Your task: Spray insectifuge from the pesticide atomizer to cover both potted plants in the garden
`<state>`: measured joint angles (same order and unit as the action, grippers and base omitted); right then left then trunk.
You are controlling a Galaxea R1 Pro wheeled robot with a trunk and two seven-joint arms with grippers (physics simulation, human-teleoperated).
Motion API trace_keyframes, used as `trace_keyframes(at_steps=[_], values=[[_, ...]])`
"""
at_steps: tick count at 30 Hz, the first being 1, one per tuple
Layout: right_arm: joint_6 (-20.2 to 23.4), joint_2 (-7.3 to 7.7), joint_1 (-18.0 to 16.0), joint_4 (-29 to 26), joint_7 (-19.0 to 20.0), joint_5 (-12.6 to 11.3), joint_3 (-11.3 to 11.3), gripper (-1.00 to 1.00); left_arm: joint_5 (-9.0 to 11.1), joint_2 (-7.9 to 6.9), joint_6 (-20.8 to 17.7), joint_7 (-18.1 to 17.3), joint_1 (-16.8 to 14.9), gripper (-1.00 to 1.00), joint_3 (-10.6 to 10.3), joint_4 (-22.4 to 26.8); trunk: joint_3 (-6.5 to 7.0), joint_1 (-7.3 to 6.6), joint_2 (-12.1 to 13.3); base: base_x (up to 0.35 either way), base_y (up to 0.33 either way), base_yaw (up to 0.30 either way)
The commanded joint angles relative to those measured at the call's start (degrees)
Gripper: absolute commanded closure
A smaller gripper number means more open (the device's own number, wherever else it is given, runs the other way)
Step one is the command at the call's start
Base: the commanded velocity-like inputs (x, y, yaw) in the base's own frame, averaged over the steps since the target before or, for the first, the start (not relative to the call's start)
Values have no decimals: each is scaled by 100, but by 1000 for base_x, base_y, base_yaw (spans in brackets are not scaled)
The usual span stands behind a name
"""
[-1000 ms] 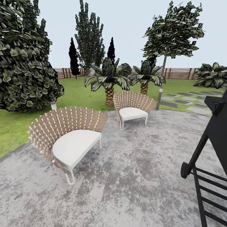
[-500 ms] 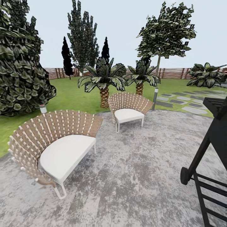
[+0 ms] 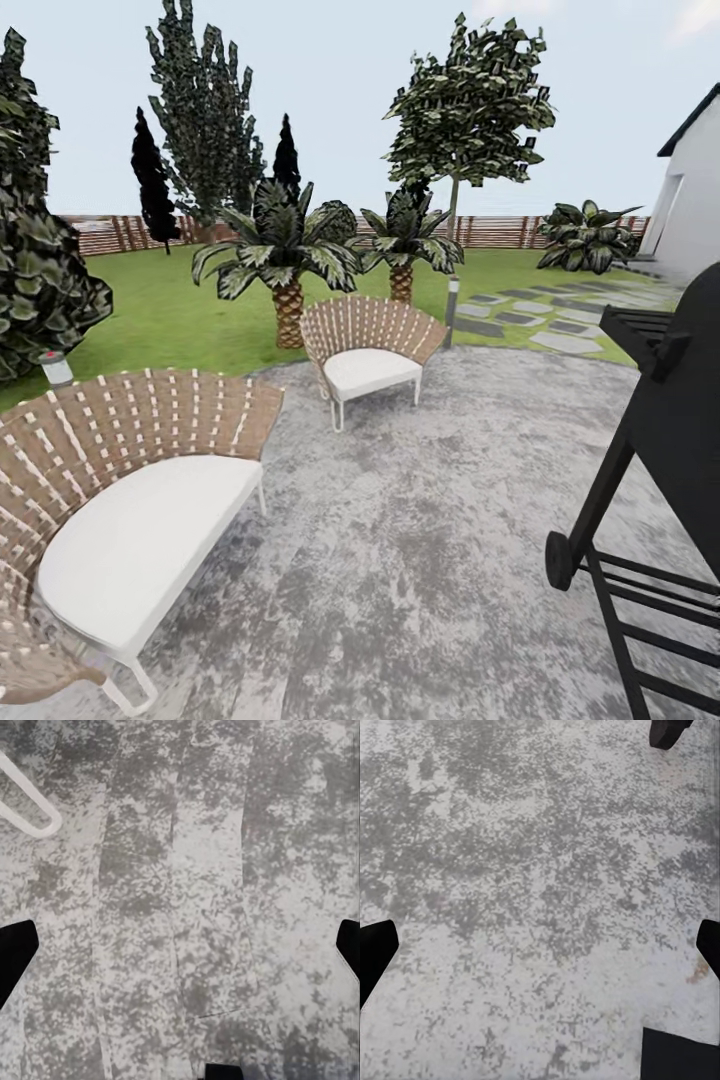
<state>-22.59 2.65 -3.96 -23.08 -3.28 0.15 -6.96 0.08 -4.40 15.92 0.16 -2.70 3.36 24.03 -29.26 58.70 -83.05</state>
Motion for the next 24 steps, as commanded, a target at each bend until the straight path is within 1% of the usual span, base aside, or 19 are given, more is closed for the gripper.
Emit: trace_keyframes(at_steps=[1,13,20,24], values=[[-21,-1,-5,5,-6,2,-7,-100,0,1,29,2,-2,-100,7,-3,-6,3,-2,338,151,-264],[-22,-1,-6,5,-6,2,-7,-100,-2,1,51,2,-2,-100,7,-3,-6,3,-2,338,149,-264],[-24,-1,-5,5,-6,2,-7,-100,-4,1,51,2,-2,-100,7,-3,-6,3,-2,338,30,-260],[-26,-1,-5,5,-6,2,-7,-100,-4,1,52,2,-2,-100,7,-3,-6,3,-2,338,2,-115]])
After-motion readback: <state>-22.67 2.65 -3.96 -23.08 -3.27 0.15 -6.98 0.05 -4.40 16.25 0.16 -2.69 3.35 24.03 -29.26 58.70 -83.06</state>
